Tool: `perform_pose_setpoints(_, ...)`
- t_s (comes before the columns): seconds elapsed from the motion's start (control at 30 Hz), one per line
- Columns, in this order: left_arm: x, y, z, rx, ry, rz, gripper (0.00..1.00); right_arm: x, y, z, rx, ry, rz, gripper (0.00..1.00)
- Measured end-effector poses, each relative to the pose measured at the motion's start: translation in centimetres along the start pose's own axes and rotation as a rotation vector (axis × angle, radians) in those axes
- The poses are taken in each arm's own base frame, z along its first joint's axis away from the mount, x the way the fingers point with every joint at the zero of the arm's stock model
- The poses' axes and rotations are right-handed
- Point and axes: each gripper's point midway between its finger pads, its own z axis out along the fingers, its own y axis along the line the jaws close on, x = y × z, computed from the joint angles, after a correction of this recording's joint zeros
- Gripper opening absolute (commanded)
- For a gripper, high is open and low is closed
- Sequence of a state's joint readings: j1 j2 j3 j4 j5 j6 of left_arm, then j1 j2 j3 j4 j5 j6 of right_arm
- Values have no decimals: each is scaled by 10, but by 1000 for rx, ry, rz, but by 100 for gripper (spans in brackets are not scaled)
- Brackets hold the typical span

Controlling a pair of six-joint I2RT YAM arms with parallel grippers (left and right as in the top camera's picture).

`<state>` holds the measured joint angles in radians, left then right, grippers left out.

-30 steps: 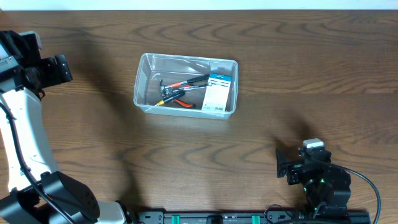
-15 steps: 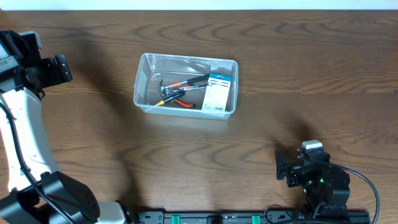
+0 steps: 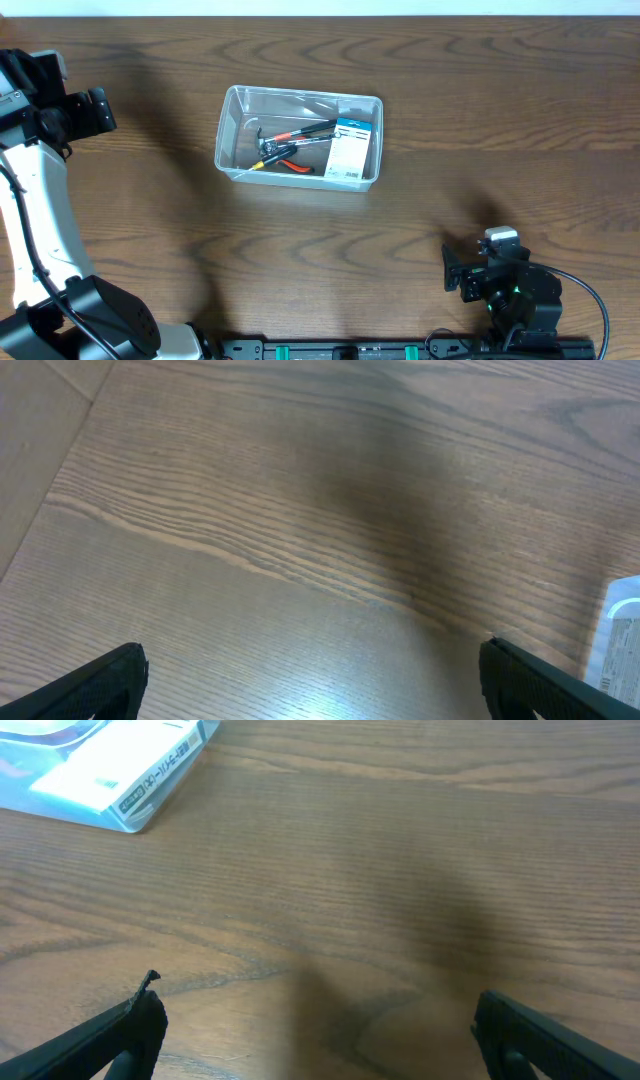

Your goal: Pack container

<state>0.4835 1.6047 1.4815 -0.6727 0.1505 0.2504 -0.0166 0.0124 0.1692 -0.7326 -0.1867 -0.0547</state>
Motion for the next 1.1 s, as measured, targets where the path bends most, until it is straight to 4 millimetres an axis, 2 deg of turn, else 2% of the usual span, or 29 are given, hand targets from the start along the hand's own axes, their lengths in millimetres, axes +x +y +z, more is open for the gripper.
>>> perform_pose_setpoints(0.17, 0, 0, 0, 0, 0, 0, 98, -3, -5, 0, 30, -10, -35, 99)
perform_pose_setpoints(0.23, 0, 0, 0, 0, 0, 0, 98, -17, -12, -1, 70, -65, -76, 99)
perform_pose_setpoints(0.3, 0, 0, 0, 0, 0, 0, 98, -45, -17, -5, 106, -175, -118, 99)
perform_pose_setpoints(0.33, 0, 0, 0, 0, 0, 0, 98, -69, -19, -11, 128, -275, -149, 99)
perform_pose_setpoints(0.4, 0, 0, 0, 0, 0, 0, 98, -103, -20, -24, 156, -416, -183, 99)
perform_pose_setpoints(0.47, 0, 0, 0, 0, 0, 0, 98, -128, -20, -38, 181, -527, -205, 99)
perform_pose_setpoints(0.53, 0, 0, 0, 0, 0, 0, 98, -139, -20, -46, 191, -578, -217, 99)
perform_pose_setpoints(0.73, 0, 0, 0, 0, 0, 0, 98, -141, -21, -46, 203, -592, -228, 99)
perform_pose_setpoints(0.97, 0, 0, 0, 0, 0, 0, 98, -99, -27, -8, 196, -484, -219, 99)
perform_pose_setpoints(1.1, 0, 0, 0, 0, 0, 0, 98, -93, -28, -1, 196, -481, -219, 99)
